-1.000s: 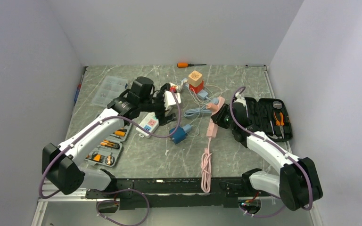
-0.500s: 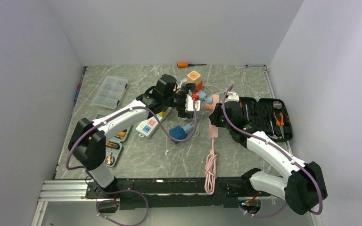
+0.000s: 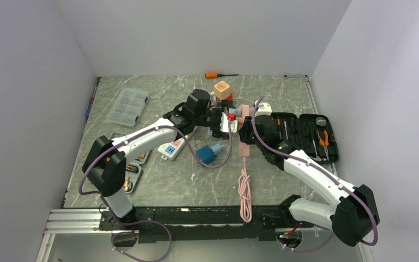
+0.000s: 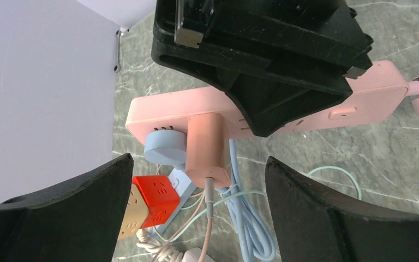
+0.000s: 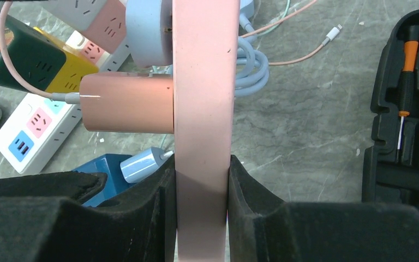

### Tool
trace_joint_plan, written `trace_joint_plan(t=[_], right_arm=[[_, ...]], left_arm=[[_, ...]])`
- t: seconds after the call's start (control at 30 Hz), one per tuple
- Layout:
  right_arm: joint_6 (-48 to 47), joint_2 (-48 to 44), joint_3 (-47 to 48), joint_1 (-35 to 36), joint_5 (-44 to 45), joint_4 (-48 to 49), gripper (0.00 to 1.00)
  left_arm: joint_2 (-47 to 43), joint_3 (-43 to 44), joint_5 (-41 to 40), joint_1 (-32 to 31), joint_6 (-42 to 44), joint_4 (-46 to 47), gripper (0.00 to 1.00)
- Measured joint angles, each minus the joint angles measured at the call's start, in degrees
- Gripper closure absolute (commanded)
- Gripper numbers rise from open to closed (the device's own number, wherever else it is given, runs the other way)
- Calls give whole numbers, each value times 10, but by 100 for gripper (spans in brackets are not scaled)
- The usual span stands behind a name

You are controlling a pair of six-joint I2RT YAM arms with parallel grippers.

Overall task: Pull the plug off the socket
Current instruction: Remove the plug from the socket.

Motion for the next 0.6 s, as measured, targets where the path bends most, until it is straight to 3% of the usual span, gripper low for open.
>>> trace_joint_plan(t=[0.13,0.43,0.6], right_arm=[[-1,0,0,6,12,0,100],[-5,-2,3,24,32,-2,100],[-8,-2,4,28,42,-4,100]], left_arm=[[0,-9,-17,-1,-9,8,36],[33,17,-47,-2,-20,0,37],[49,33,-54,-2,-20,-35,42]])
